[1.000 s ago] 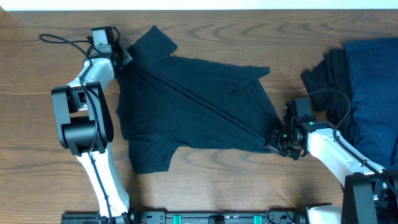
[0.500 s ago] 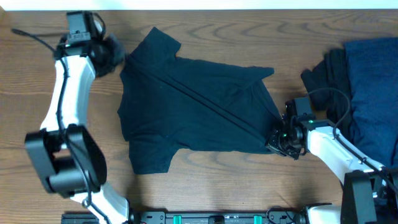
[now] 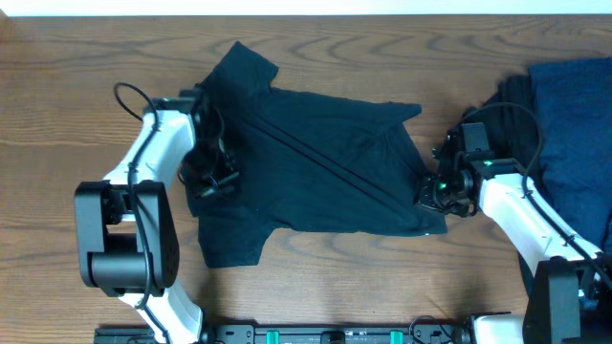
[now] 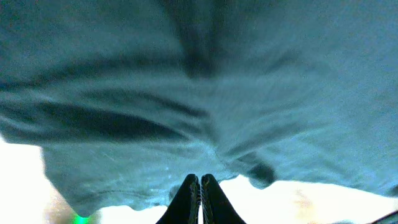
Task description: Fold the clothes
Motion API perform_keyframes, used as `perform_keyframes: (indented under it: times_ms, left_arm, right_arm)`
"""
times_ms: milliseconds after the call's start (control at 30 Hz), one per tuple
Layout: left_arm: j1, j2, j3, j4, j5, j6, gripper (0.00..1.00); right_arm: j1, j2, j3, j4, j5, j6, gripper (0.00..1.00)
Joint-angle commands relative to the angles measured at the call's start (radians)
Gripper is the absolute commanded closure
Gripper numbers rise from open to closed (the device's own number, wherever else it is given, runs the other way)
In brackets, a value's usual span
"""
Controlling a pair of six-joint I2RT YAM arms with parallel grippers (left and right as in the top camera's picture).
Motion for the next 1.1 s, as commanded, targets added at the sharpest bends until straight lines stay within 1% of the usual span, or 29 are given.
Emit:
perform_keyframes:
  times_ms: [0,100,267,433,633,700,800,900,1067]
  left_arm:
    - [-0.010,0.011,-0.064,0.010,0.012,0.023,0.94]
    - [-0.008,0.011,-0.125,0.034,0.011,0.020,0.94]
    - [-0.005,0.011,-0.233,0.113,0.010,-0.059,0.94]
    - [-0.005,0.011,-0.330,0.158,0.011,-0.087,0.94]
    - [-0.005,0.011,-0.389,0.151,0.011,-0.090,0.94]
    - [-0.005,0.011,-0.397,0.121,0.011,-0.103,0.94]
    - [-0.005,0.011,-0.407,0.091,0.000,-0.101,0.94]
    - [-0.005,0.011,-0.412,0.078,-0.040,-0.101,0.94]
    - [-0.005,0.011,-0.412,0.058,-0.101,-0.101,0.94]
  right_arm:
    - [-0.018,0.003,0.010,0.002,0.045,-0.041,0.99]
    - [-0.019,0.003,0.010,0.024,0.074,-0.041,0.99]
    - [-0.019,0.003,0.009,0.065,0.076,-0.040,0.99]
    - [-0.018,0.010,-0.005,0.090,0.076,-0.041,0.99]
    - [-0.019,0.072,-0.029,0.128,0.076,-0.041,0.99]
    - [-0.019,0.111,-0.029,0.124,0.077,-0.040,0.99]
    - [-0.026,0.162,-0.029,0.108,0.084,-0.040,0.99]
    - [-0.041,0.195,-0.029,0.058,0.137,-0.029,0.99]
    - [-0.105,0.179,-0.029,-0.098,0.315,0.114,0.99]
